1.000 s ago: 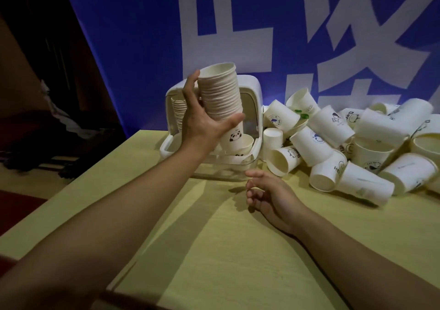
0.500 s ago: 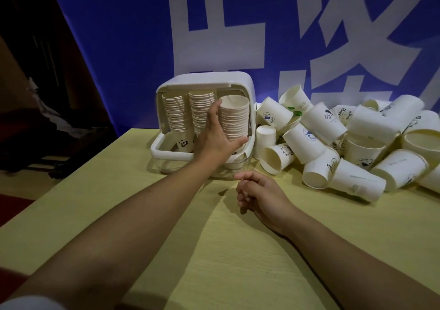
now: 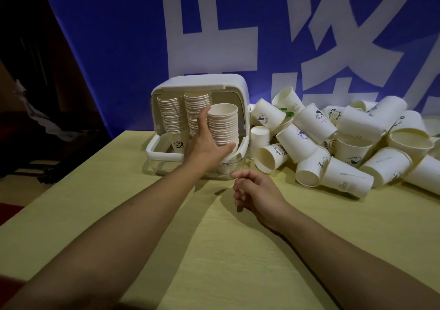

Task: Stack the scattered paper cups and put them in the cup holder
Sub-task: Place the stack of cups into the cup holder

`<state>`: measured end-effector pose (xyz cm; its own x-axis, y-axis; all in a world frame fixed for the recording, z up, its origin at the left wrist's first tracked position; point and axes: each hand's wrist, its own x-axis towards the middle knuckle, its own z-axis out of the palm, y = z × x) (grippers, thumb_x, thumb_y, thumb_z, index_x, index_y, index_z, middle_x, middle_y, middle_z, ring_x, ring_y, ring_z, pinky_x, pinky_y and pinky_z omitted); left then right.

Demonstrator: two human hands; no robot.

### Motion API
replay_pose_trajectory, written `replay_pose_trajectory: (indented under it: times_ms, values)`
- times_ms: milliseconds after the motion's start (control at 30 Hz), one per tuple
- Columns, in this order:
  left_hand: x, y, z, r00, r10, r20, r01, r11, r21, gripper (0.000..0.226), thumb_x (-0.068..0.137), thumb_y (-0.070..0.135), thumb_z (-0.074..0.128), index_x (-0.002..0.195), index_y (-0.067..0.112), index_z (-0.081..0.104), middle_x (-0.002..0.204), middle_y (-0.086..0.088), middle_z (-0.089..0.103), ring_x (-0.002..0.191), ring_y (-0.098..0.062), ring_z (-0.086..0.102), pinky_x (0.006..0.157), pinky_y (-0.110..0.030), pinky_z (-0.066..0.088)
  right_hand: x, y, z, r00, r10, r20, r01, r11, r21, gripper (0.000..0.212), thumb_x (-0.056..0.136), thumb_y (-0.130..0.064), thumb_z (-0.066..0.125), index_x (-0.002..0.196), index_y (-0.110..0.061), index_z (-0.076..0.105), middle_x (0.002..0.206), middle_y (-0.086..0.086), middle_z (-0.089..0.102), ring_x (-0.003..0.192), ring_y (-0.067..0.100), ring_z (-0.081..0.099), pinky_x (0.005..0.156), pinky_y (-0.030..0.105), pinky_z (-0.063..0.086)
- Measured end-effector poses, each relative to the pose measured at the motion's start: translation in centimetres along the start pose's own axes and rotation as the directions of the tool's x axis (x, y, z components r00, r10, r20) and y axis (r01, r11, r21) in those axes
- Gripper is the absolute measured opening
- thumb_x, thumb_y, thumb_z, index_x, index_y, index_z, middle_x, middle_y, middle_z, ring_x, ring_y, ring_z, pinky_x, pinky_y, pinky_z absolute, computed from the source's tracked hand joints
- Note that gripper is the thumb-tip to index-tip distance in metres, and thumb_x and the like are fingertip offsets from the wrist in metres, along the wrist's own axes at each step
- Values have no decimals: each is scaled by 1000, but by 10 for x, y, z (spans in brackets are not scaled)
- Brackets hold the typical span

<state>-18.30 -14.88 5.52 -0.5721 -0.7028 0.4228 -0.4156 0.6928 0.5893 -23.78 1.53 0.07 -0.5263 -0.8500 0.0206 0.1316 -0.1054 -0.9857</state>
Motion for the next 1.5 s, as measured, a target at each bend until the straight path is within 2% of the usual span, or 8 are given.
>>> replay_pose_trajectory:
  times_ms: [233, 400, 533, 800, 1067, 1233, 1367, 1500]
  values:
    - [-4, -4, 4, 1000, -4, -16, 3, 1000, -29, 113, 78, 50, 80, 149, 51, -8, 162, -7, 30, 135, -40, 46, 104, -53, 44, 14, -79, -56, 773, -566, -285, 185, 631, -753, 17, 93, -13, 66, 100, -29, 66, 99, -12, 65, 84, 4, 59, 76, 17, 49]
    - [-12, -8, 7, 994, 53, -100, -67, 988, -141, 115, 79, 44, 81, 156, 43, -5, 165, -4, 24, 144, -34, 34, 113, -55, 37, 37, -120, -109, 765, -582, -276, -162, 241, -957, 37, 94, -29, 67, 130, -31, 57, 143, 0, 50, 130, 25, 43, 108, 40, 37]
    - [-38, -12, 22, 846, 367, -387, -436, 893, -107, 77, 83, 32, 68, 150, 17, 33, 147, -11, 47, 132, -33, 44, 110, -50, 38, 57, -133, -130, 855, -448, -262, -279, 29, -960, 60, 91, -49, 64, 144, -35, 40, 151, 2, 47, 140, 33, 32, 111, 54, 27]
    - [-53, -4, 30, 917, 320, -236, -394, 809, -437, 52, 82, 26, 67, 133, 29, 54, 119, 20, 50, 98, 4, 51, 81, -4, 38, 79, -137, -130, 869, -411, -275, -286, 35, -958, 75, 84, -50, 74, 146, -31, 36, 133, 1, 64, 130, 32, 46, 109, 54, 29]
    - [-61, 1, 26, 972, 219, -84, -224, 763, -607, 38, 86, 25, 63, 122, 36, 59, 109, 16, 61, 92, -8, 60, 70, -30, 54, 78, -117, -130, 925, -322, -201, -249, -116, -962, 77, 86, -54, 68, 149, -32, 30, 129, 2, 67, 130, 32, 48, 111, 52, 24]
    - [-67, 5, 30, 978, 201, 50, -125, 767, -630, 41, 91, 9, 68, 126, 29, 60, 101, 18, 61, 73, 2, 56, 64, -22, 51, 82, -117, -130, 946, -272, -176, -195, -43, -980, 77, 83, -48, 75, 147, -31, 35, 132, 1, 64, 120, 28, 58, 110, 53, 36]
    - [-72, 8, 41, 958, 266, 108, -136, 752, -645, 46, 89, 12, 66, 129, 33, 59, 118, 23, 59, 87, -9, 60, 65, -27, 53, 84, -108, -130, 979, -76, -187, -199, -227, -953, 87, 78, -57, 77, 149, -35, 32, 133, 3, 61, 116, 28, 58, 99, 45, 45]
    - [-75, 7, 47, 941, 295, 169, -132, 776, -616, 54, 89, 18, 68, 128, 51, 53, 124, 23, 54, 96, -8, 58, 69, -24, 50, 91, -99, -128, 984, -3, -178, -176, -179, -968, 83, 78, -49, 80, 147, -32, 38, 132, 4, 63, 110, 26, 61, 85, 33, 49]
